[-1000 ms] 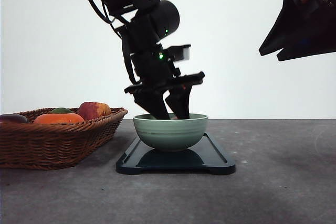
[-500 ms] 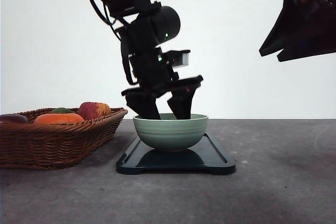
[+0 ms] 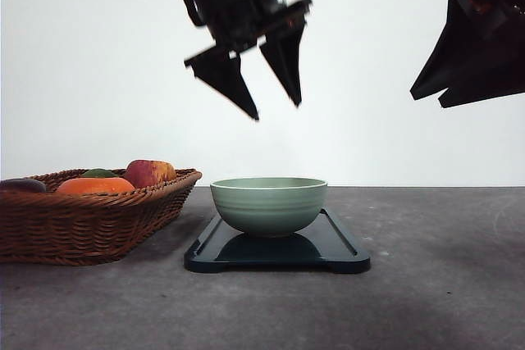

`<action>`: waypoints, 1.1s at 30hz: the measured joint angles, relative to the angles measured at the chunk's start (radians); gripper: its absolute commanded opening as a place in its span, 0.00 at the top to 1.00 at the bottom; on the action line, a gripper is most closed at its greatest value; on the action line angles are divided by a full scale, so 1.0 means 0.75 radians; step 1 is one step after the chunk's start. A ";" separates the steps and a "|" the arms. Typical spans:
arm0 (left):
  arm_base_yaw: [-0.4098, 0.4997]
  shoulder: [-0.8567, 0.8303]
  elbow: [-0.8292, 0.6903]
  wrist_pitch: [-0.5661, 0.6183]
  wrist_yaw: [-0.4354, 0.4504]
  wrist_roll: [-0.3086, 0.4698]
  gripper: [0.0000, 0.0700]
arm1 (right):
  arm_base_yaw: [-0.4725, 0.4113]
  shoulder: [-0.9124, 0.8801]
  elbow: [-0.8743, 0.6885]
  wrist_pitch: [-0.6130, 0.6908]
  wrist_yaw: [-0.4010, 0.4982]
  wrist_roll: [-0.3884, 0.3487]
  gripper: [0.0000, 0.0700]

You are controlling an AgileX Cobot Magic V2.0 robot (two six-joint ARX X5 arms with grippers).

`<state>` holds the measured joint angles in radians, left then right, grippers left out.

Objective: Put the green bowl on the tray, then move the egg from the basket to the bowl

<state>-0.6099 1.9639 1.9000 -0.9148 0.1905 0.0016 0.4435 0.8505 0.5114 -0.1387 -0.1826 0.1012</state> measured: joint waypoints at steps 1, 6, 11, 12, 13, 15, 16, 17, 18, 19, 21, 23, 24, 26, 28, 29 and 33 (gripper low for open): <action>0.001 -0.025 -0.023 0.020 0.000 -0.003 0.36 | 0.000 0.000 0.000 0.000 0.000 0.000 0.64; 0.005 -0.185 -0.269 0.221 0.000 -0.029 0.37 | 0.000 0.000 0.000 -0.001 0.000 0.000 0.64; 0.010 -0.392 -0.611 0.454 0.000 -0.074 0.37 | 0.000 0.000 0.000 0.000 0.000 0.000 0.64; 0.013 -0.430 -0.667 0.484 0.000 -0.087 0.37 | 0.000 0.000 0.000 0.000 0.000 0.000 0.64; 0.020 -0.469 -0.724 0.514 0.000 -0.098 0.37 | 0.000 0.000 0.000 0.000 0.000 0.000 0.64; 0.037 -0.542 -0.832 0.568 0.000 -0.123 0.37 | 0.000 0.000 0.000 -0.001 0.000 0.000 0.64; 0.048 -0.579 -0.888 0.589 0.000 -0.134 0.37 | 0.000 0.000 0.000 -0.001 0.000 0.000 0.64; 0.060 -0.617 -0.945 0.607 0.000 -0.144 0.37 | 0.000 0.000 0.000 -0.002 0.000 0.000 0.64; 0.072 -0.655 -1.002 0.623 0.000 -0.156 0.37 | 0.000 0.000 0.000 -0.003 0.000 0.000 0.64; 0.083 -0.695 -1.057 0.635 -0.001 -0.166 0.37 | 0.000 0.000 0.000 -0.004 0.000 0.000 0.64; 0.108 -0.781 -1.163 0.656 -0.001 -0.180 0.37 | 0.000 0.000 0.000 -0.005 0.000 0.000 0.64; 0.140 -0.879 -1.263 0.665 0.000 -0.194 0.37 | 0.000 0.000 0.000 -0.005 0.000 0.000 0.64; 0.157 -0.926 -1.305 0.668 0.000 -0.199 0.37 | 0.000 0.000 0.000 -0.005 0.000 0.000 0.64; 0.195 -1.020 -1.387 0.673 -0.001 -0.209 0.37 | 0.000 0.000 0.000 -0.005 0.000 0.000 0.64; 0.229 -1.104 -1.460 0.673 0.000 -0.226 0.37 | 0.000 0.000 0.000 -0.005 0.000 0.000 0.64; 0.247 -1.146 -1.495 0.671 0.000 -0.238 0.37 | 0.000 0.000 0.000 -0.006 0.000 0.000 0.64; 0.302 -1.287 -1.622 0.666 -0.001 -0.280 0.37 | 0.000 0.000 0.000 -0.016 0.000 0.000 0.64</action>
<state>-0.3832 0.9989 0.6835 -0.4155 0.1899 -0.2084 0.4435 0.8505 0.5114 -0.1507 -0.1825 0.1009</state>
